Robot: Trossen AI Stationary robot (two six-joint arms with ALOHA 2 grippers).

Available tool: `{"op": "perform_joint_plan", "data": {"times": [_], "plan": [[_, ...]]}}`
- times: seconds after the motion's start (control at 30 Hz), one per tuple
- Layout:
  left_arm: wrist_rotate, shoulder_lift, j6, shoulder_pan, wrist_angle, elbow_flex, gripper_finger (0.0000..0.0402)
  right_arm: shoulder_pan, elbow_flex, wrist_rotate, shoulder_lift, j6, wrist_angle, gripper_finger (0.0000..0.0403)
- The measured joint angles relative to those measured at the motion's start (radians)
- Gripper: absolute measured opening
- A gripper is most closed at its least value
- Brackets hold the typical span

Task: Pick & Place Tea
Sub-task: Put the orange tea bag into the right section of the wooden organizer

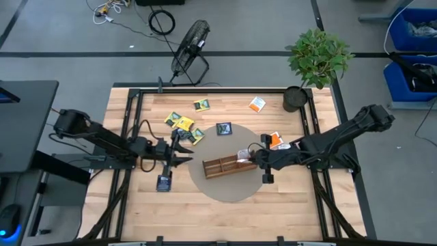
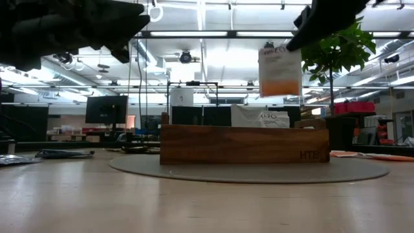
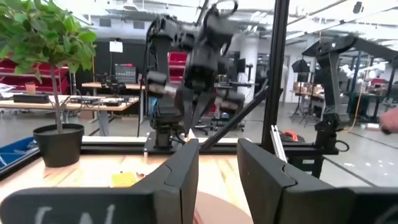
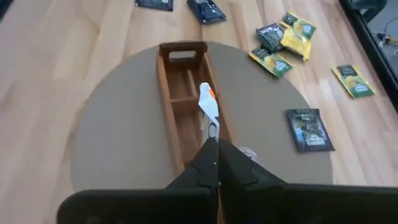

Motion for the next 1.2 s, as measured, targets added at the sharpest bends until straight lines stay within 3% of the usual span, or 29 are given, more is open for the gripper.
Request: {"op": "perform_joint_plan", "data": {"times": [0.53,0.87,1.2], "plan": [[0.0,-0.01,-0.022,0.0,-0.022,-0.014,0.0117,-0.091,-0.236,-0.038,0.0,-0.054,0.23,0.0],[0.0,-0.01,-0.027,0.001,-0.022,-0.014,0.0117,-0.159,-0.312,-0.036,0.0,-0.099,0.333,0.0001],[0.0,-0.01,-0.028,0.0,-0.022,-0.014,0.0117,-0.198,-0.313,-0.02,0.0,-0.088,0.311,0.0062]]}}
